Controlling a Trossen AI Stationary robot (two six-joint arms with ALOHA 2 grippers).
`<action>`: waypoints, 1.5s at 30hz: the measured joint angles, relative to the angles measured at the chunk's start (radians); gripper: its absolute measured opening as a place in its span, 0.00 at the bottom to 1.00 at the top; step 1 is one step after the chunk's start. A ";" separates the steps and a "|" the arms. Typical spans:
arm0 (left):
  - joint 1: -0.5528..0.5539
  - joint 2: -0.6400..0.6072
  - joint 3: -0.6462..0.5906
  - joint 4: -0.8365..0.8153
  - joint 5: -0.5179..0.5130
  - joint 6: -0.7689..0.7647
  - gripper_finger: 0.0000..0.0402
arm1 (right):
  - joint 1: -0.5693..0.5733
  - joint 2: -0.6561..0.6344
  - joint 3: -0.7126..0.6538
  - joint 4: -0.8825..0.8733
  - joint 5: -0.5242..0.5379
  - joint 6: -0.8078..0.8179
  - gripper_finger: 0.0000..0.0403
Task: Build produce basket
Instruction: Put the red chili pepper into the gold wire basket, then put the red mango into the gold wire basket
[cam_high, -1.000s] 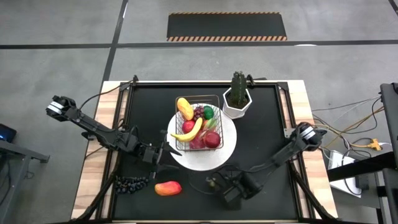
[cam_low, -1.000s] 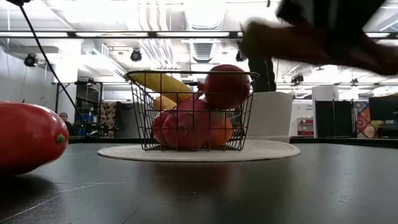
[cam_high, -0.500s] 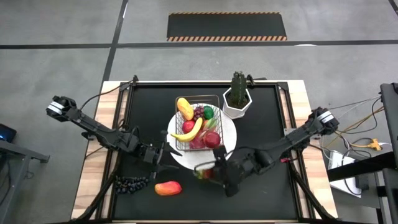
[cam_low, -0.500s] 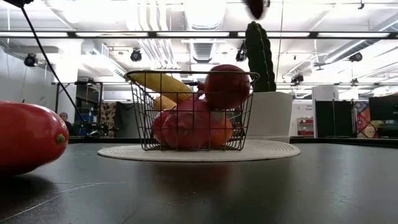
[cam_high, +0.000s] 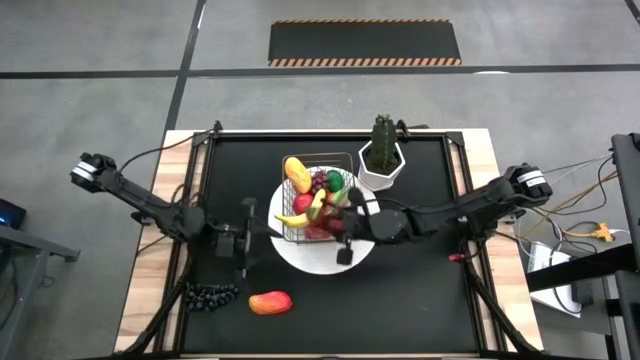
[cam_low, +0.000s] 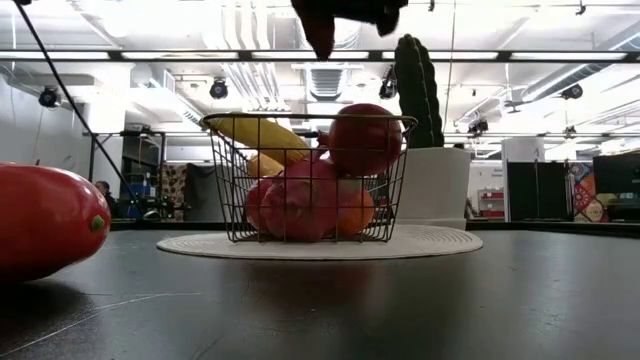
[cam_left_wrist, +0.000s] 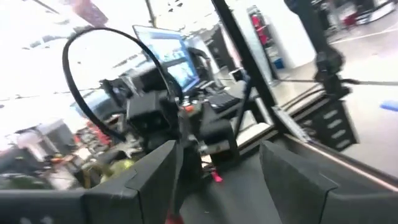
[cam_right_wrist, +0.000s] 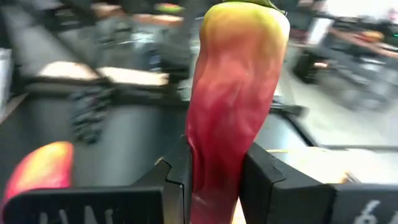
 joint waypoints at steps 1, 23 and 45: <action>0.000 -0.010 0.000 0.000 -0.011 0.012 0.53 | -0.008 0.001 -0.009 0.026 0.042 0.011 0.18; 0.000 -0.067 -0.007 -0.008 -0.089 0.109 0.53 | -0.256 0.047 -0.039 0.015 0.325 0.288 0.24; 0.000 -0.067 -0.007 -0.006 -0.089 0.110 0.53 | -0.307 0.074 -0.044 -0.045 0.325 0.329 0.40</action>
